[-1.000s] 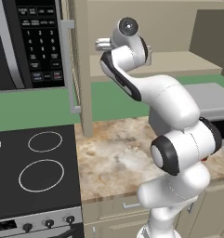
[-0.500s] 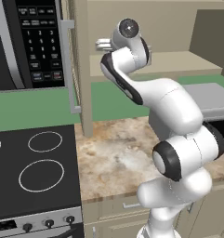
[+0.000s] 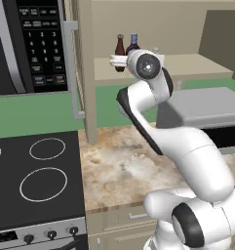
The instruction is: There are various items on the counter. Only move the condiments/shakers into the cabinet.
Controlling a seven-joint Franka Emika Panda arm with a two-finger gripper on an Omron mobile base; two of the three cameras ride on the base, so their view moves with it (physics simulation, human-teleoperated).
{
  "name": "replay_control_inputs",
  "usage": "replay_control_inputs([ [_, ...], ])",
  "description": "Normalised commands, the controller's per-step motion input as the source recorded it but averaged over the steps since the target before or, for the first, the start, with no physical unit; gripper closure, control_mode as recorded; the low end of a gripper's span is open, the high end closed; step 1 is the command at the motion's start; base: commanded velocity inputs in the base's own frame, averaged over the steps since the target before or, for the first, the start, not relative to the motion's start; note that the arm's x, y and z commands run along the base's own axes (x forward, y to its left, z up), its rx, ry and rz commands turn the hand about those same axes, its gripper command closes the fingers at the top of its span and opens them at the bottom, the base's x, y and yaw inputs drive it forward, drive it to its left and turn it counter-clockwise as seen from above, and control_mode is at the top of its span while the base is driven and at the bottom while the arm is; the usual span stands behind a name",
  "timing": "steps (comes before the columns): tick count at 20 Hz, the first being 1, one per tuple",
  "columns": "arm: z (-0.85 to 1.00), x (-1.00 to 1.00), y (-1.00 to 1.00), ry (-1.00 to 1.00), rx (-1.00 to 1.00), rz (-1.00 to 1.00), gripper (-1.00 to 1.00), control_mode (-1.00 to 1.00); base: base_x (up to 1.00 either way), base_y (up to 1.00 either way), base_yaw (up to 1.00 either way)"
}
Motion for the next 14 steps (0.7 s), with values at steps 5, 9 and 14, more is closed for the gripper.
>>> replay_control_inputs([
  [5,-0.54,-1.0,-0.6,-0.01,0.07,-0.2,-1.0,-1.0,0.0,0.0,0.0],
  [9,-0.57,-1.0,-0.54,-0.01,0.06,-0.17,-1.0,-1.0,0.0,0.0,0.0],
  [14,-0.18,-0.42,-0.26,0.0,0.04,-0.15,-1.0,-1.0,0.0,0.0,0.0],
])
